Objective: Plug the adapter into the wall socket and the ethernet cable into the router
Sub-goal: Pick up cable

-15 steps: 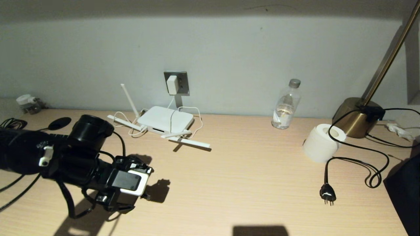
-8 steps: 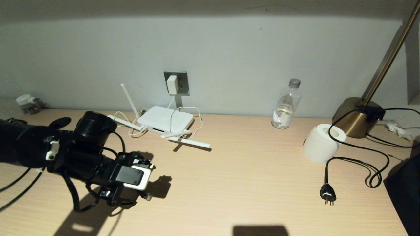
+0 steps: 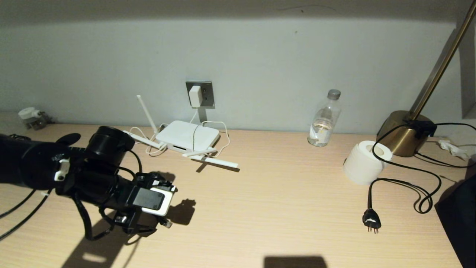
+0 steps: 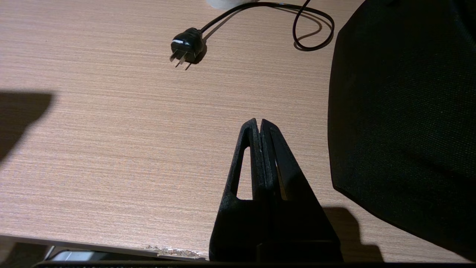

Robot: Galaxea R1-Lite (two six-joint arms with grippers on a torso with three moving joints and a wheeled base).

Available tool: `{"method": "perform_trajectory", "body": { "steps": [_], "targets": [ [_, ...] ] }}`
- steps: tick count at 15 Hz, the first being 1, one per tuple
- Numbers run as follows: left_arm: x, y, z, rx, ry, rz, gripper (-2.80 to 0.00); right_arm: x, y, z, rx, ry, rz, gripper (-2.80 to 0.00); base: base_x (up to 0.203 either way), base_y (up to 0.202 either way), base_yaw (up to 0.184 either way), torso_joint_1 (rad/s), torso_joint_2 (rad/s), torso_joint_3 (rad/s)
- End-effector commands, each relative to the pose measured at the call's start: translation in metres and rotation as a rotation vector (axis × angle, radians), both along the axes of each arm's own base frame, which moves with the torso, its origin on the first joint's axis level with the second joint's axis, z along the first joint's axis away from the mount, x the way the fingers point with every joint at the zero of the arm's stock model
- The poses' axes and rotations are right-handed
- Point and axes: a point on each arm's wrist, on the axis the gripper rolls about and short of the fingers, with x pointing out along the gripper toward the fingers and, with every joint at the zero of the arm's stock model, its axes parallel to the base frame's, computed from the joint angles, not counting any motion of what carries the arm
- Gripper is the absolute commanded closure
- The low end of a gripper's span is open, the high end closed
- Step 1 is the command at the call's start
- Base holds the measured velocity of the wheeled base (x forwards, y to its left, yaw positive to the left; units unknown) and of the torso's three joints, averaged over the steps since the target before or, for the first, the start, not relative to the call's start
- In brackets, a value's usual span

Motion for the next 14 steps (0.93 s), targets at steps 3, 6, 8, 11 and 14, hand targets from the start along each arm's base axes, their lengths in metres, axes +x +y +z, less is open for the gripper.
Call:
{"method": "perform_trajectory", "body": {
  "steps": [3,6,8,11,14],
  "targets": [
    [0.0015,-0.0002,-0.0013,0.014,0.001,-0.002,-2.8,0.0,0.0,-0.0002,0.0,0.002,0.001,0.0,0.0,0.0,0.0,0.0,0.0,0.0],
    [0.0022,-0.0014,-0.0029,0.016,0.005,-0.005,-2.8,0.0,0.0,-0.0002,0.0,0.002,0.001,0.0,0.0,0.0,0.0,0.0,0.0,0.0],
    [0.0021,-0.0033,-0.0033,0.016,0.006,-0.012,-2.8,0.0,0.0,-0.0002,0.0,0.001,0.001,0.0,0.0,0.0,0.0,0.0,0.0,0.0],
    [0.0018,-0.0047,-0.0033,0.016,0.006,-0.017,-2.8,0.0,0.0,-0.0002,0.0,0.002,0.001,0.0,0.0,0.0,0.0,0.0,0.0,0.0],
    [0.0015,-0.0046,-0.0029,0.016,0.006,-0.017,-2.8,0.0,0.0,-0.0002,0.0,0.002,0.001,0.0,0.0,0.0,0.0,0.0,0.0,0.0]
  ]
}}
